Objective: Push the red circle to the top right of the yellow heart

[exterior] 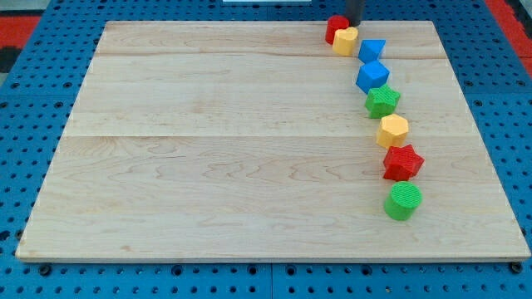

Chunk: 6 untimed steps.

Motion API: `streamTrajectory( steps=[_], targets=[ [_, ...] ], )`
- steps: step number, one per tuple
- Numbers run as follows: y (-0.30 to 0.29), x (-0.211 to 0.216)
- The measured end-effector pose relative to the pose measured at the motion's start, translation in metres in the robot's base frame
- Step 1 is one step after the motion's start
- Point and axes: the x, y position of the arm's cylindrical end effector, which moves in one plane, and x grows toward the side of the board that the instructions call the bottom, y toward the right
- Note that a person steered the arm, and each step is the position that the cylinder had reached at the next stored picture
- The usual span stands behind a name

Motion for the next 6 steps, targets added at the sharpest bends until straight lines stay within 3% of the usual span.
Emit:
streamTrajectory(
  steps=[3,5,6],
  targets=[
    [-0.141,0.005],
    [-0.103,0.081],
    [-0.103,0.074]
  ],
)
